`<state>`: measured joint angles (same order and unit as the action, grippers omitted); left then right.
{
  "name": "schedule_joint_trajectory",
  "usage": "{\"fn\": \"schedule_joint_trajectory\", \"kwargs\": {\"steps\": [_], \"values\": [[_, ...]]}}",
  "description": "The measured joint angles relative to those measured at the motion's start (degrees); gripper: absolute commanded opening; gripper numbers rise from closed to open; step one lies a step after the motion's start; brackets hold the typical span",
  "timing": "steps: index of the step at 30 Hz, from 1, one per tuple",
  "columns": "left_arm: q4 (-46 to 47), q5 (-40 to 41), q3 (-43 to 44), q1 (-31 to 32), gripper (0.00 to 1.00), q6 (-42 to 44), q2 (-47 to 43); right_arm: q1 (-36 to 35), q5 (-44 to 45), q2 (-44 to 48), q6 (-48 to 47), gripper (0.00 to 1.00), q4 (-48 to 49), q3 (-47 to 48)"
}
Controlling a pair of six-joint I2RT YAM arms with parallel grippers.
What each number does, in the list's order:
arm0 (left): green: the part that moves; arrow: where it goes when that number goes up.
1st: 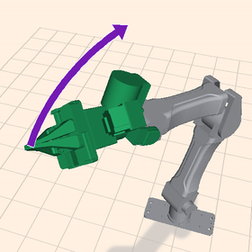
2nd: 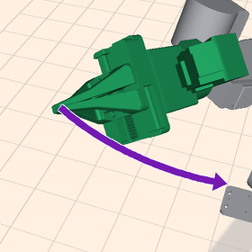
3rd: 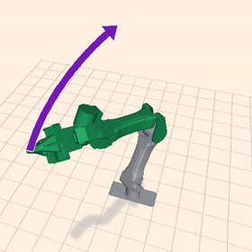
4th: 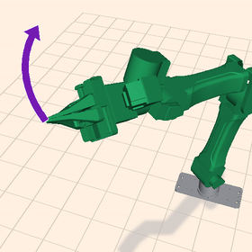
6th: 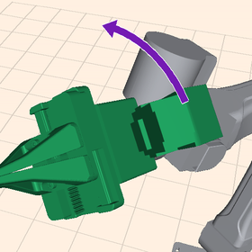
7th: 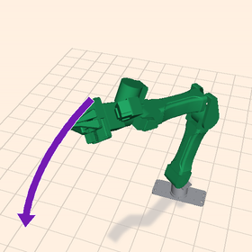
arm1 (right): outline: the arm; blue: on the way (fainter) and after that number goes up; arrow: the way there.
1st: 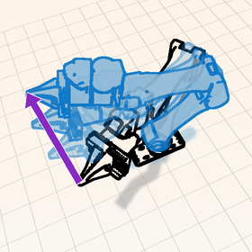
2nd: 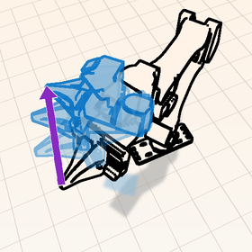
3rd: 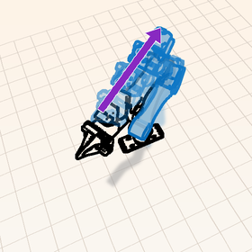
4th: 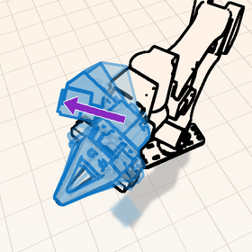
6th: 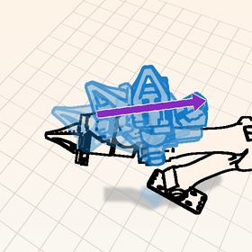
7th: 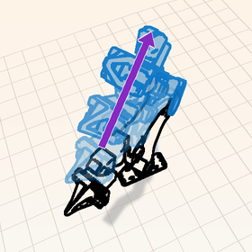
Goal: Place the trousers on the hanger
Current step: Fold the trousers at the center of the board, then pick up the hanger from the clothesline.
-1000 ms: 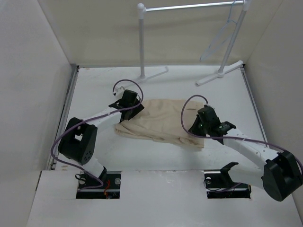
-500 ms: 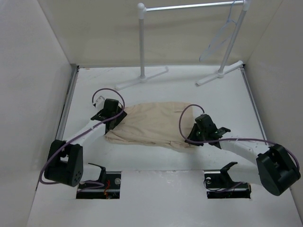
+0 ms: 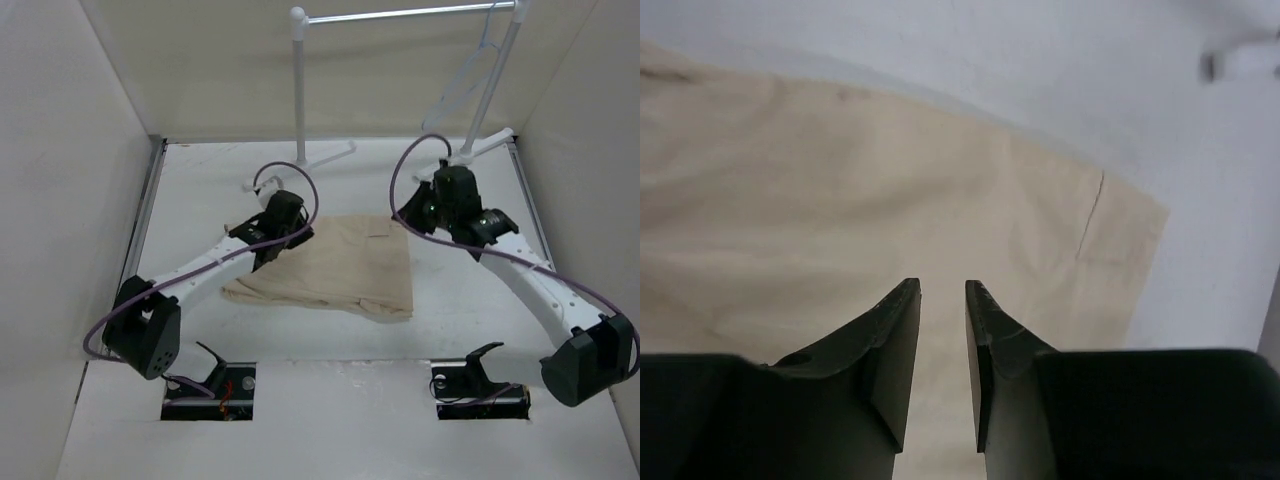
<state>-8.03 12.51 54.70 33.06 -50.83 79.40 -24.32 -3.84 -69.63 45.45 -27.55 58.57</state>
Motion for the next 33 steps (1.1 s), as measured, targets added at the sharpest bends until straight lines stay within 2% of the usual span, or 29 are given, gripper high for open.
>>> {"fn": "schedule_joint_trajectory", "kwargs": {"steps": [4, 6, 10, 12, 17, 19, 22, 24, 26, 29, 33], "values": [[0.9, -1.7, -1.4, 4.6, 0.23, 0.0, 4.1, 4.0, -1.5, -5.1, -3.0, 0.06, -0.5, 17.2], [0.8, -1.8, -3.8, 3.5, 0.24, 0.0, 4.0, 7.3, -2.3, -7.5, -4.6, 0.08, -0.6, 25.8], [0.5, -1.8, -10.6, -2.4, 0.28, 0.2, 0.5, 16.5, -3.3, -13.5, -6.6, 0.13, -0.4, 41.3], [-0.4, -1.5, -13.9, -6.0, 0.29, 0.3, -3.1, 20.3, -3.6, -16.5, -7.3, 0.19, -0.7, 46.2], [-0.7, -2.1, -17.3, -12.1, 0.33, 0.8, -7.2, 25.5, -5.7, -27.8, -8.5, 0.46, -0.9, 57.4], [-0.6, -2.9, -18.1, -14.2, 0.35, 0.9, -7.0, 26.1, -6.9, -31.9, -8.6, 0.48, -1.6, 59.6], [-0.7, -3.8, -18.4, -16.0, 0.36, 0.9, -6.9, 26.2, -9.7, -37.1, -8.8, 0.46, -2.1, 61.4], [-0.6, -4.4, -18.3, -16.0, 0.37, 1.1, -6.9, 26.2, -11.8, -39.3, -8.8, 0.39, -2.0, 61.5], [-0.5, -5.0, -18.2, -15.9, 0.37, 1.3, -6.6, 26.2, -13.2, -40.5, -8.8, 0.35, -1.5, 61.5], [-0.5, -5.5, -17.4, -15.5, 0.37, 1.5, -5.4, 26.2, -15.1, -40.8, -8.8, 0.34, -0.2, 61.5], [-0.4, -6.0, -16.4, -15.1, 0.38, 1.7, -4.3, 26.2, -17.5, -40.8, -8.6, 0.18, 3.8, 61.6]]}}
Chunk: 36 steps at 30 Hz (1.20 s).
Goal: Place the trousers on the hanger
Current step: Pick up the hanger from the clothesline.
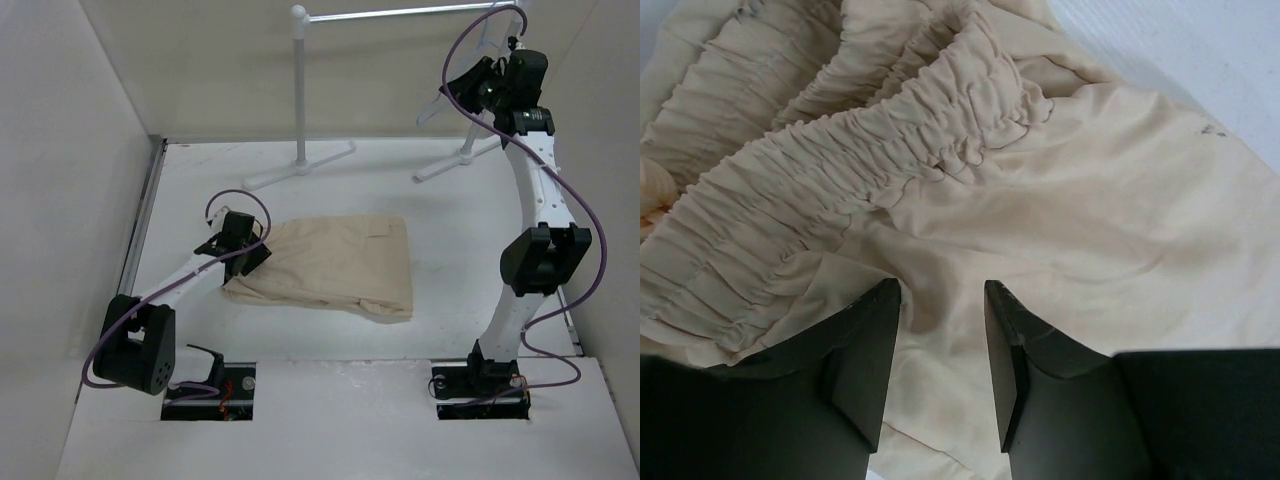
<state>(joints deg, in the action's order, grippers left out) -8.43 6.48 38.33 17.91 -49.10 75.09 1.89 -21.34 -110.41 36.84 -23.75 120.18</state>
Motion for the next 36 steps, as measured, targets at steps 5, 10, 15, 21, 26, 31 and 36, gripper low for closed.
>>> {"fn": "schedule_joint_trajectory", "kwargs": {"steps": [5, 10, 15, 21, 26, 31, 36], "values": [[-0.4, -0.5, 1.8, 0.0, 0.52, 0.2, 0.0, 0.0, -1.8, 0.0, 0.0, 0.07, 2.0, 1.2], [-0.9, -1.3, 6.8, 0.1, 0.57, 0.4, 0.0, 0.0, -2.4, 0.0, -1.5, 0.04, 2.8, 2.2], [-0.5, -2.1, 12.2, 1.3, 0.57, 0.7, 0.0, -0.1, -2.5, 0.8, -3.3, 0.13, 2.8, 2.3], [-0.5, -2.4, 13.2, 2.0, 0.57, 0.7, 0.1, -0.1, -0.6, 4.6, -4.8, 0.45, 2.8, -1.3], [-0.4, -2.6, 13.2, 2.0, 0.57, 0.7, 0.2, -0.1, 1.0, 6.5, -5.2, 0.49, 3.4, -4.1], [-0.4, -2.6, 13.2, 2.0, 0.57, 0.7, 1.5, -0.1, 1.4, 6.0, -5.1, 0.52, 3.6, -3.9], [-0.4, -3.0, 13.2, 2.0, 0.57, 0.7, 3.7, -0.1, 1.2, 1.1, -4.9, 0.42, 4.0, -0.7]]}}
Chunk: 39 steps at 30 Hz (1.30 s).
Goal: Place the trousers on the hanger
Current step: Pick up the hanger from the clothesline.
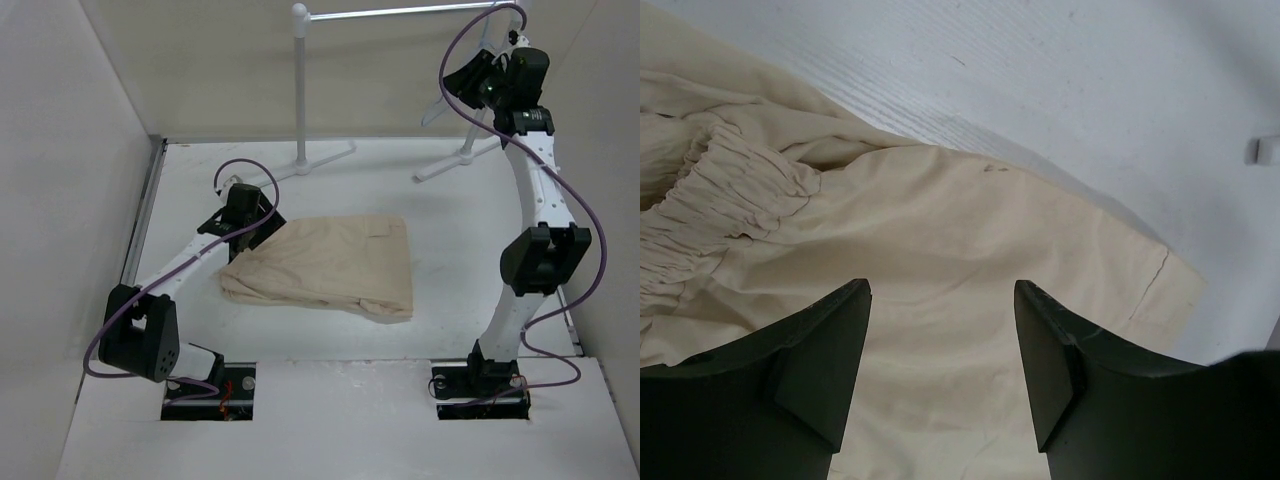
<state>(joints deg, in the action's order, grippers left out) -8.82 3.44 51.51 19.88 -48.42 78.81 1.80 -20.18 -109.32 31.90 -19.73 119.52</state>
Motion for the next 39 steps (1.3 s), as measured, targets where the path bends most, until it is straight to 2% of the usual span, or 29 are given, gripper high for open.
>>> {"fn": "schedule_joint_trajectory", "kwargs": {"steps": [4, 7, 15, 20, 30, 34, 39], "values": [[0.0, -0.2, 0.0, -0.1, 0.57, 0.0, 0.2, 0.0, -1.0, -4.3, 1.0, 0.14, 0.2, 1.9], [0.0, -0.3, 0.0, -0.2, 0.57, 0.2, 0.2, -0.1, -1.5, -5.4, 1.8, 0.06, 0.6, 1.9], [-0.1, -0.5, 1.1, -0.6, 0.60, 1.0, 0.3, -0.8, -3.9, -4.5, 2.1, 0.04, 2.6, 3.7], [-0.5, -1.6, 6.4, -0.7, 0.59, 1.8, 1.4, -1.2, -5.1, -0.9, 1.2, 0.05, 2.4, 3.1], [-1.8, -4.1, 26.1, 3.3, 0.48, 5.3, 5.9, -3.5, -5.0, 14.3, 0.1, 0.05, 3.5, -19.8], [-2.2, -7.7, 38.1, 7.1, 0.48, 7.5, 10.4, -5.0, -4.0, 18.7, -0.7, 0.05, 3.1, -28.2], [-2.3, -13.7, 54.5, 13.8, 0.51, 10.0, 20.1, -8.0, -2.4, 25.4, -0.1, 0.05, 1.8, -39.2]]}}
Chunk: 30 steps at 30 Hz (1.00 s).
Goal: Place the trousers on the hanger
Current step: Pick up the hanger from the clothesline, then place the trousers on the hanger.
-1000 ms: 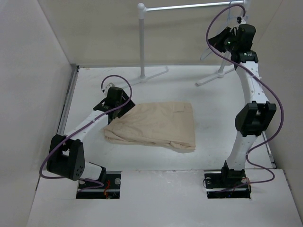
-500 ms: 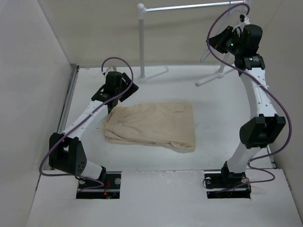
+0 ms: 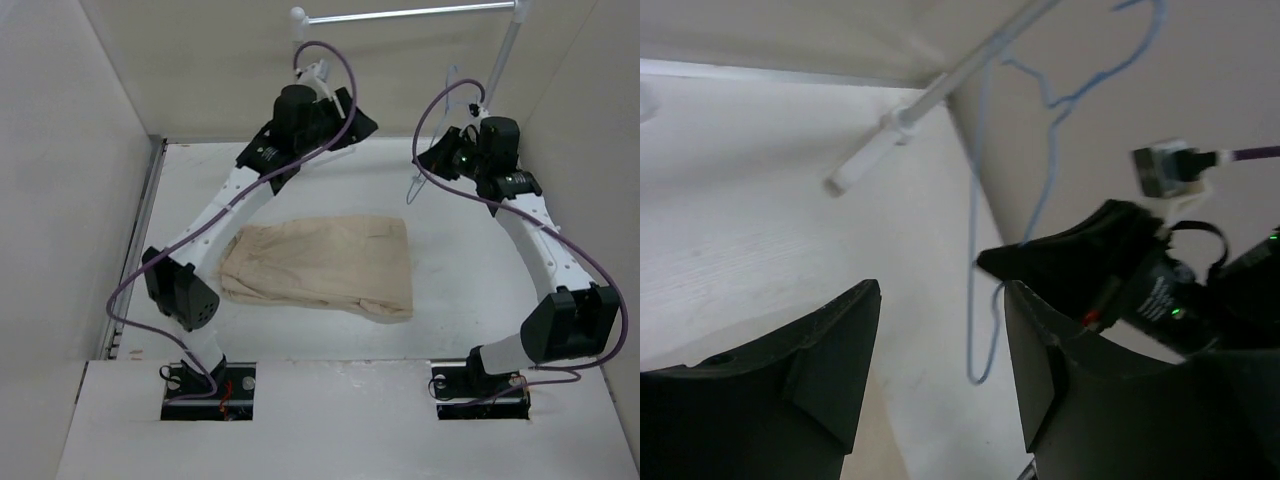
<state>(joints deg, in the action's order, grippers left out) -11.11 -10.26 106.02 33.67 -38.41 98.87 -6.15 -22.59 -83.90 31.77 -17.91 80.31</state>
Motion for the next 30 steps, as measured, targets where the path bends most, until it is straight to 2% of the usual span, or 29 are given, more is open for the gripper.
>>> {"fn": "schedule_joint_trajectory", "kwargs": {"steps": [3, 6, 11, 17, 25, 28, 30], "values": [[-0.9, -2.7, 8.1, 4.1, 0.52, 1.6, 7.0, -1.9, 0.1, 3.4, 1.6, 0.05, -0.9, -5.3], [-1.7, -4.5, 12.5, 7.3, 0.51, 2.6, 13.3, -3.7, 0.3, 6.2, 2.5, 0.05, -1.7, -10.1], [-4.1, -5.9, 13.8, 10.2, 0.46, 3.2, 20.7, -5.7, 0.5, 10.1, 3.0, 0.05, -3.6, -16.8], [-5.1, -6.3, 13.8, 12.0, 0.42, 3.3, 24.0, -6.6, 0.8, 12.1, 3.2, 0.05, -5.0, -20.7], [-4.9, -5.2, 13.8, 13.1, 0.05, 3.3, 24.1, -8.5, 1.4, 14.9, 3.3, 0.06, -6.8, -22.3], [-3.8, -4.7, 13.0, 14.0, 0.01, 2.5, 24.0, -8.5, 3.0, 16.8, 3.4, 0.09, -7.9, -23.5], [-1.7, -4.1, 9.9, 14.8, 0.00, 1.7, 23.1, -8.5, 4.1, 18.5, 3.4, 0.18, -10.0, -24.3]]}}
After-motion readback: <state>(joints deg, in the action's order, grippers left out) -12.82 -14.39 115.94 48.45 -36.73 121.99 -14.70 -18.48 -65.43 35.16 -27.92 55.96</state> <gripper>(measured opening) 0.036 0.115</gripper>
